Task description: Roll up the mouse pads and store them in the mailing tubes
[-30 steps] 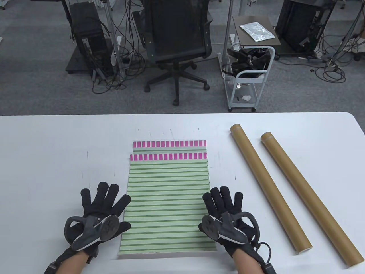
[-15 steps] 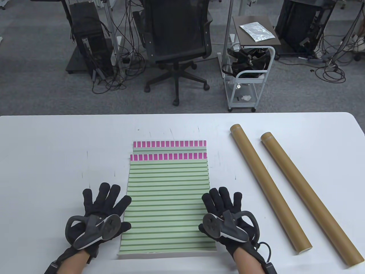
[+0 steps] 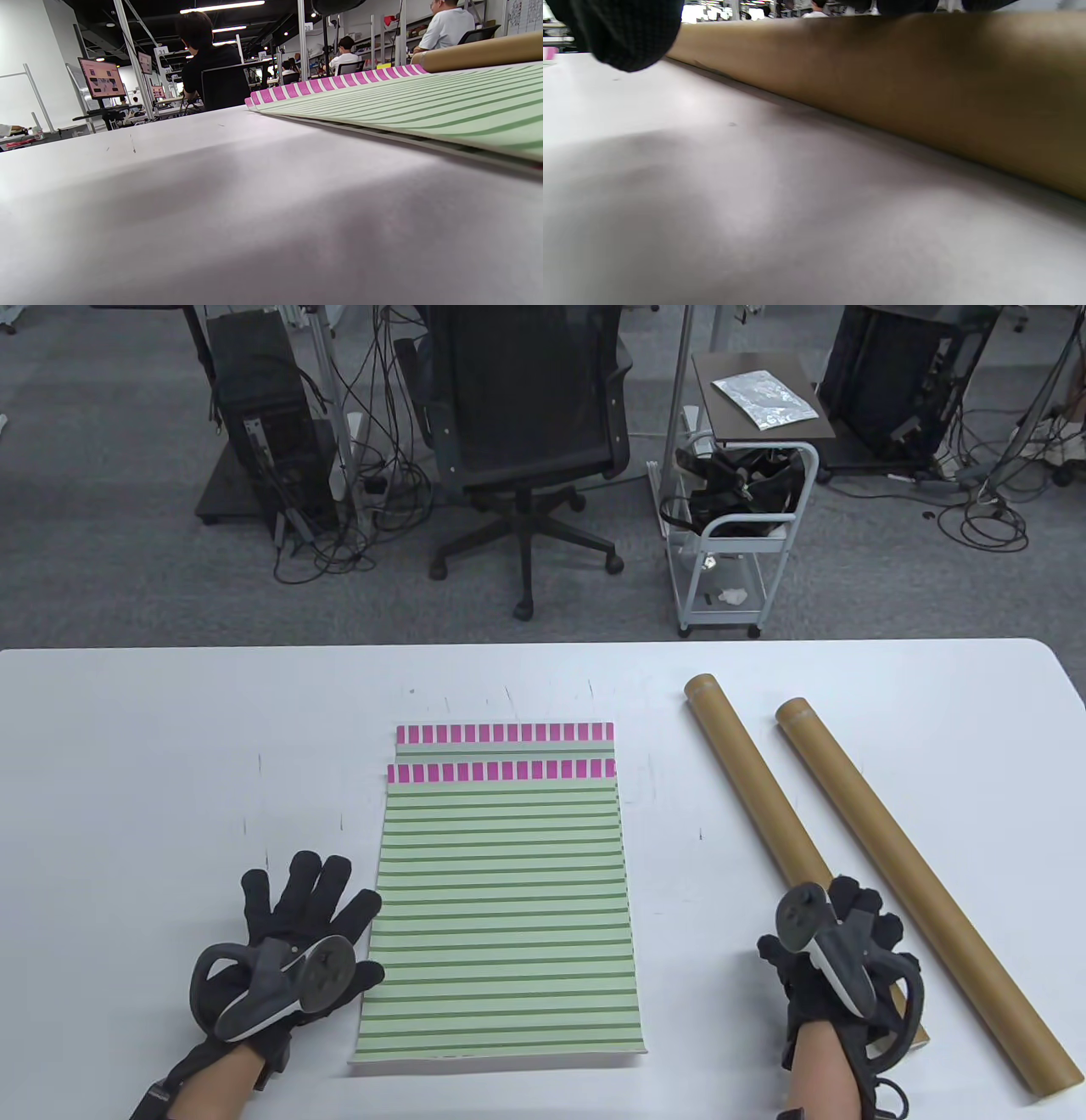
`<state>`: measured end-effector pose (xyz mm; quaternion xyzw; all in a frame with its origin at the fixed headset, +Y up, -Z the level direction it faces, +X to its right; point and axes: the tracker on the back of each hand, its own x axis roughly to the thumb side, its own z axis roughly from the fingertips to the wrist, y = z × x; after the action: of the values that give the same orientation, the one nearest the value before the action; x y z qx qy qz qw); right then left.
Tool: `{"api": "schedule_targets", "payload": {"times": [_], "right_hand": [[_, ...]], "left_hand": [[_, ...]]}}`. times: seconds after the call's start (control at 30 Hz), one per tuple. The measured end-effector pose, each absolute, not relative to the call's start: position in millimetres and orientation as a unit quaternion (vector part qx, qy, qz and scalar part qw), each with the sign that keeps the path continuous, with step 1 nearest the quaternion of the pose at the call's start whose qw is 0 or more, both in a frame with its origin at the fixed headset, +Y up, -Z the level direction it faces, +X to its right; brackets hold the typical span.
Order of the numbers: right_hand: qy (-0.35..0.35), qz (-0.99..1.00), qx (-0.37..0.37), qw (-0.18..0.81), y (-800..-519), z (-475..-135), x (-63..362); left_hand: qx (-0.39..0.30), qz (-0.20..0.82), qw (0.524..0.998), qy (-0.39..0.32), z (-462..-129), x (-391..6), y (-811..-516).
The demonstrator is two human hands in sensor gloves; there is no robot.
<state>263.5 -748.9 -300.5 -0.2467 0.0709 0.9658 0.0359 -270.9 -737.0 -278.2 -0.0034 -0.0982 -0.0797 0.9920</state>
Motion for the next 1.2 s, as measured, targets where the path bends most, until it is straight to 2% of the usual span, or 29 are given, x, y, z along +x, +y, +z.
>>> {"api": "schedule_targets", "payload": {"times": [0.23, 0.37, 0.5, 0.7, 1.0, 1.13, 1.2], "right_hand": [[0.093, 0.954, -0.282, 0.048, -759, -303, 276], [0.050, 0.949, -0.304, 0.064, -757, -303, 276], [0.076, 0.946, -0.311, 0.053, -765, -303, 280], [0.057, 0.946, -0.318, 0.009, -766, -305, 276], [0.054, 0.952, -0.301, 0.001, -765, -305, 271], [0.054, 0.958, -0.282, 0.026, -752, -302, 267], [0.031, 0.960, -0.276, 0.033, -748, -301, 263]], "left_hand": [[-0.016, -0.076, 0.991, -0.105, -281, -270, -740], [-0.021, -0.082, 0.991, -0.109, -282, -270, -741], [-0.022, -0.085, 0.990, -0.107, -281, -270, -741], [-0.023, -0.085, 0.990, -0.107, -282, -271, -741], [-0.023, -0.082, 0.991, -0.105, -282, -272, -742], [-0.019, -0.078, 0.992, -0.102, -281, -274, -741], [-0.020, -0.074, 0.992, -0.100, -282, -274, -741]]}}
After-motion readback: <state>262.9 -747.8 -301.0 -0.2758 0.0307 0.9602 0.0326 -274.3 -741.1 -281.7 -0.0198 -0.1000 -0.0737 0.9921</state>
